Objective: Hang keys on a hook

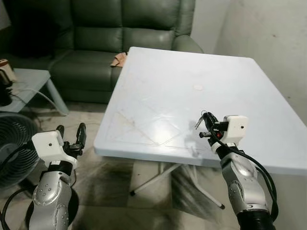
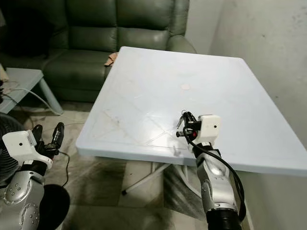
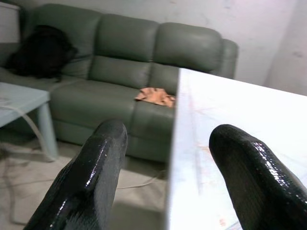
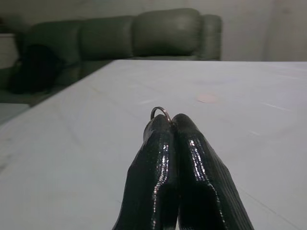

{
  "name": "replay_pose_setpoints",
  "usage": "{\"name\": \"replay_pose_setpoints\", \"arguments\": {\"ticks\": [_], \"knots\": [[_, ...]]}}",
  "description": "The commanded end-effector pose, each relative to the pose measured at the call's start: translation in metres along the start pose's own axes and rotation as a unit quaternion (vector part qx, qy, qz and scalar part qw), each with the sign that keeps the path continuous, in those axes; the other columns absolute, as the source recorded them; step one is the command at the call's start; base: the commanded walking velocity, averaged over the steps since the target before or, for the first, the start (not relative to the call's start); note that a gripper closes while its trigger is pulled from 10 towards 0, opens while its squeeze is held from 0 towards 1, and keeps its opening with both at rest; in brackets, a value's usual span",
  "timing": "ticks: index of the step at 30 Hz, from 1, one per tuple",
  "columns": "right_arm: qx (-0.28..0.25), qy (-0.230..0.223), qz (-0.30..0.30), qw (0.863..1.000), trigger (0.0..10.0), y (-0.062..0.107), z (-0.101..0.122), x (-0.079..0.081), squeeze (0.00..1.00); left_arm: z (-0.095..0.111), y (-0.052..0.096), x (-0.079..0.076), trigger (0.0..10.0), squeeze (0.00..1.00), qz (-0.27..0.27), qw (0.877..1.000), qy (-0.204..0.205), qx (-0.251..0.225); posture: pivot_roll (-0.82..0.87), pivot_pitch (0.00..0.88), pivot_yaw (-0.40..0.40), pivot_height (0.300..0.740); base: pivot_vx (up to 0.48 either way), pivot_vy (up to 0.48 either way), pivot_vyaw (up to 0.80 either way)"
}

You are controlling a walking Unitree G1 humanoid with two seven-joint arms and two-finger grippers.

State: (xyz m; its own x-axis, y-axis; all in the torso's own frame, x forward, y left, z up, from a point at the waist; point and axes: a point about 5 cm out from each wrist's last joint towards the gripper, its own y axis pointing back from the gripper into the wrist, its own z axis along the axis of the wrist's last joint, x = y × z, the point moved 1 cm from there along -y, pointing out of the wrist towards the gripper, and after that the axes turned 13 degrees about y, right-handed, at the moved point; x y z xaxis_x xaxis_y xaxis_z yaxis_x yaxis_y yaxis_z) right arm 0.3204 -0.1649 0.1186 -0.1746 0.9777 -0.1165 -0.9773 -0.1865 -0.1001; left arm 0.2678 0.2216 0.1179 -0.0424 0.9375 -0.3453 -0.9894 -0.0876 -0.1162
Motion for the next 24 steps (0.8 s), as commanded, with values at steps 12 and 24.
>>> {"name": "replay_pose_setpoints", "arguments": {"ticks": [12, 24], "knots": [[0.006, -0.003, -0.006, 1.0, 10.0, -0.002, -0.0015, -0.0021, 0.0, -0.0006, -0.0016, 0.0004, 10.0, 0.0, 0.0, 1.0, -0.008, 0.006, -0.07, 0.0, -0.039, 0.732, 0.0, 0.0, -0.78], [0.008, -0.004, -0.007, 1.0, 10.0, -0.0033, -0.0021, -0.0014, 0.0, -0.0001, -0.002, 0.0005, 10.0, 0.0, 0.003, 1.0, -0.009, 0.006, -0.06, 0.0, -0.039, 0.732, 0.0, 0.0, -0.78]]}}
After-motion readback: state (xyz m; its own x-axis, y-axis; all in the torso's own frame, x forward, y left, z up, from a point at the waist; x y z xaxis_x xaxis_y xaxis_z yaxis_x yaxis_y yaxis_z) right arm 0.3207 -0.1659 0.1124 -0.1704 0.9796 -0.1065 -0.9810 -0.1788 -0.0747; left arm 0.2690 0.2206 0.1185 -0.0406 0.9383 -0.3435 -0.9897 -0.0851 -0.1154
